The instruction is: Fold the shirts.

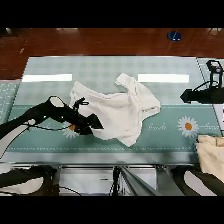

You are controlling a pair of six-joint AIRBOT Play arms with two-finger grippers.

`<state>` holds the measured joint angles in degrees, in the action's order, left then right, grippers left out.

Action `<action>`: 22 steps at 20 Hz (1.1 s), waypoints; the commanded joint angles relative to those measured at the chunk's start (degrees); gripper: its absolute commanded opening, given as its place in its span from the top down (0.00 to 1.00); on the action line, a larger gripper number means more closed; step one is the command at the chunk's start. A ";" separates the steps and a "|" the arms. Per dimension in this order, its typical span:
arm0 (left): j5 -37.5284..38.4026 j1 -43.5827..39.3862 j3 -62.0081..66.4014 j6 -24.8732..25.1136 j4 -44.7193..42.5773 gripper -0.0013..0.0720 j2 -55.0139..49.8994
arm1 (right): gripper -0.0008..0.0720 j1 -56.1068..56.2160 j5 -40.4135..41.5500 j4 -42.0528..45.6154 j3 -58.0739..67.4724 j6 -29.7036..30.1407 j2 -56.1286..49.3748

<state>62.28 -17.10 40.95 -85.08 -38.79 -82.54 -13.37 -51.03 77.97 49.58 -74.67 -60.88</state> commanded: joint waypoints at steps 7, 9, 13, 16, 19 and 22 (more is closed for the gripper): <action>3.80 1.51 7.85 5.14 1.99 0.94 -1.53 | 0.17 -0.31 -2.64 -7.32 0.02 4.87 -4.68; 5.33 1.77 9.75 5.29 1.99 0.94 -0.17 | 0.17 -1.42 -7.93 -17.62 0.02 12.55 -10.40; 8.76 3.10 12.15 5.62 2.01 0.94 1.40 | 0.17 -2.34 -13.40 -30.49 0.02 19.71 -19.93; 9.49 5.07 12.39 6.27 3.78 0.94 2.29 | 0.17 -2.12 -13.49 -34.10 0.02 20.87 -23.52; 9.81 7.61 12.39 8.85 9.38 0.94 3.30 | 0.19 -2.08 -12.11 -36.85 0.02 19.91 -26.43; 10.45 10.40 12.39 14.16 20.15 0.94 4.33 | 0.40 -0.50 -10.10 -38.07 0.04 15.15 -29.86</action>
<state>71.96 -9.15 53.21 -75.48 -28.21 -79.18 -14.92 -63.00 41.71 49.67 -56.58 -87.50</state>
